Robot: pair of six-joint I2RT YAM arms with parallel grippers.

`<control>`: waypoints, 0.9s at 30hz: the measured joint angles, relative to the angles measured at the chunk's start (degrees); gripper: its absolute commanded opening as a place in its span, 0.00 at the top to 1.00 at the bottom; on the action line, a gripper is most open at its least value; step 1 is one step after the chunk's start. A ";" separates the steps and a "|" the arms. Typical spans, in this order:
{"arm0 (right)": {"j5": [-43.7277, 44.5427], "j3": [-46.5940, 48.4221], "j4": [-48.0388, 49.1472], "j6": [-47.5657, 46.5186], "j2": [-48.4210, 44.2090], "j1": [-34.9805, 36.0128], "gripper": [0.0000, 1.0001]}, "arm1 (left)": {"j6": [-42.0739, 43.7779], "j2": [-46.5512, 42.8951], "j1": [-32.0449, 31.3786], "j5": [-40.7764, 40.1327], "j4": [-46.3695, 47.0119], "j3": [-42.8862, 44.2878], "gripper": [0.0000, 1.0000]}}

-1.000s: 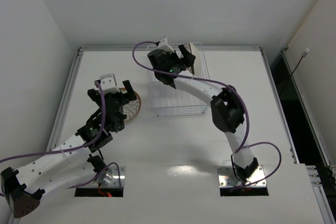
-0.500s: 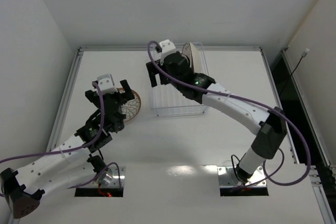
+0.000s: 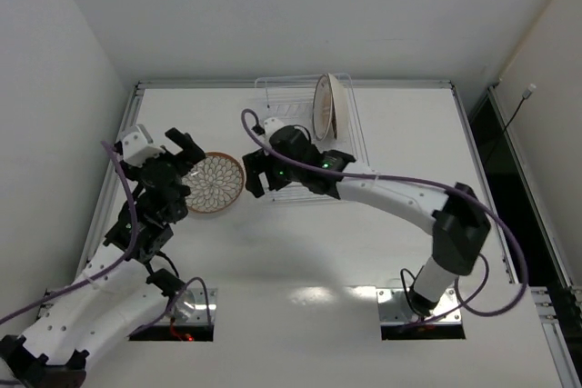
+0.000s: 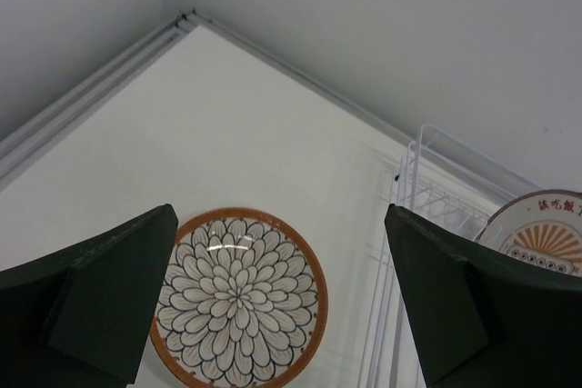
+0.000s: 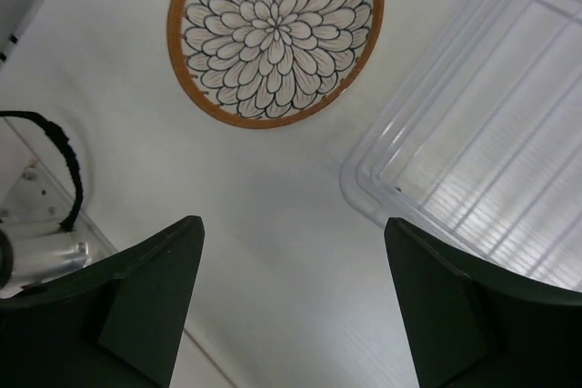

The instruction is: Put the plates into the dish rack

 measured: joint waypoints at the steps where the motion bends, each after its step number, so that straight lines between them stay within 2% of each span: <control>1: 0.20 -1.27 0.00 0.00 -2.82 0.02 0.21 | -2.16 0.15 2.36 2.91 -1.46 0.07 0.00; 6: 2.62 -5.33 -1.42 -0.26 -18.88 -0.09 0.17 | -13.18 1.57 9.44 15.91 -9.88 -0.59 0.00; 9: 4.76 -6.84 -1.64 -0.87 -28.50 -0.37 0.11 | -18.16 2.03 13.33 24.30 -10.73 -3.76 0.00; 12: 7.48 -8.76 -2.67 -1.84 -36.41 -0.46 0.09 | -21.16 2.71 18.29 33.59 -10.91 -7.69 0.00; 15: 9.77 -11.02 -4.07 -2.67 -41.59 -0.50 0.09 | -20.09 5.77 22.03 42.75 -10.10 -9.86 0.00; 18: 11.37 -13.92 -5.49 -3.28 -44.19 -0.68 0.09 | -12.41 12.50 21.97 49.42 -11.23 -7.06 0.00; 22: 12.00 -17.38 -7.17 -3.69 -44.02 -0.72 0.08 | 0.17 21.59 17.18 47.39 -16.65 5.03 0.00; 24: 12.20 -18.78 -8.17 -3.98 -43.93 -0.72 0.08 | 6.58 23.52 12.63 41.86 -17.03 9.84 0.03; 27: 12.72 -19.39 -9.35 -4.52 -43.95 -0.72 0.08 | 14.25 24.28 6.21 33.83 -16.13 11.15 0.03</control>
